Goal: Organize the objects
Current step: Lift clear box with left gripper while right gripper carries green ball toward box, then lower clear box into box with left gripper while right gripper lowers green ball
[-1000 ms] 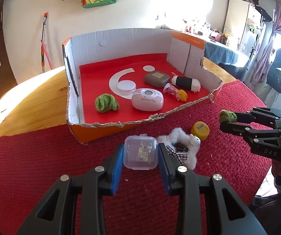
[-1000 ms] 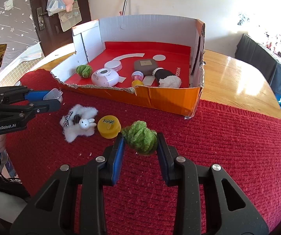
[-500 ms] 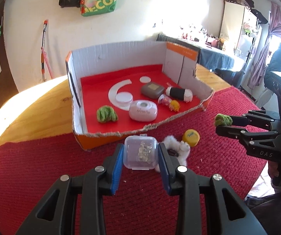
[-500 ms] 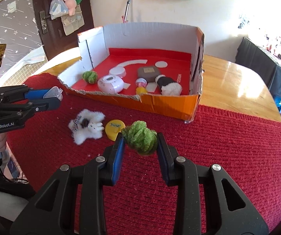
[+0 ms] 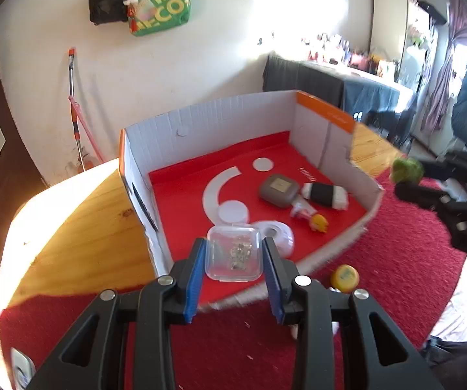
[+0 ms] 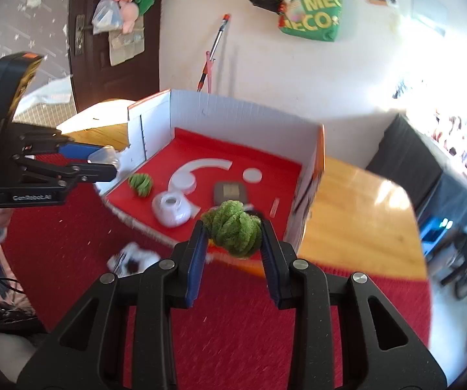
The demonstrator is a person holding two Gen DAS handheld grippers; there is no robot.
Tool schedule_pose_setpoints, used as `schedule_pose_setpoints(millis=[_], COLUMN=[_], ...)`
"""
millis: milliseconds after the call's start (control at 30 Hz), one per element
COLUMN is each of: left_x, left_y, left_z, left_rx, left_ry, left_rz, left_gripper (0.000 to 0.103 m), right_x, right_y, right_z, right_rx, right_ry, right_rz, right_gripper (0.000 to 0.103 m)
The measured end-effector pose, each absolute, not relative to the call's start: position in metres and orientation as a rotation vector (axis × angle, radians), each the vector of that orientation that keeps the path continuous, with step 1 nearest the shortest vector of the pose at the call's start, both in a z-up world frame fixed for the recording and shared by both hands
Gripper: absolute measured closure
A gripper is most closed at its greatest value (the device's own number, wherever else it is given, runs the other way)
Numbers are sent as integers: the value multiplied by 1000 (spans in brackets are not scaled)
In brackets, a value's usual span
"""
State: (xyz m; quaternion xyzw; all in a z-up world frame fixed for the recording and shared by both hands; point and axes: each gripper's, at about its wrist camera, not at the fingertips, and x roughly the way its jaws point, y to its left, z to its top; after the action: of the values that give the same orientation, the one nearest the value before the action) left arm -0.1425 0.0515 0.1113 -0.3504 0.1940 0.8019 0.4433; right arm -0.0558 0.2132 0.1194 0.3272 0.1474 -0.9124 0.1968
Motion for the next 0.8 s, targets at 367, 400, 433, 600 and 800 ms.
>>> schedule_pose_setpoints(millis=[367, 400, 433, 600, 800], left_x=[-199, -202, -205, -217, -227], left_y=[90, 91, 93, 98, 105], left_z=[96, 95, 93, 85, 75], left_rx=[-1134, -1153, -1170, -1244, -1298], left_ry=[539, 542, 544, 549, 564], left_rz=[1902, 1901, 1899, 1883, 1889], left_gripper=[67, 67, 67, 67, 67], right_x=[-125, -130, -135, -162, -198], right_y=[170, 166, 163, 151, 152], right_z=[136, 134, 132, 117, 101], right_rx=[1079, 1099, 1112, 1207, 1370], right_ry=[647, 676, 703, 802, 767], right_rz=[-2500, -2495, -2493, -2464, -2421], right_gripper=[72, 72, 72, 72, 72])
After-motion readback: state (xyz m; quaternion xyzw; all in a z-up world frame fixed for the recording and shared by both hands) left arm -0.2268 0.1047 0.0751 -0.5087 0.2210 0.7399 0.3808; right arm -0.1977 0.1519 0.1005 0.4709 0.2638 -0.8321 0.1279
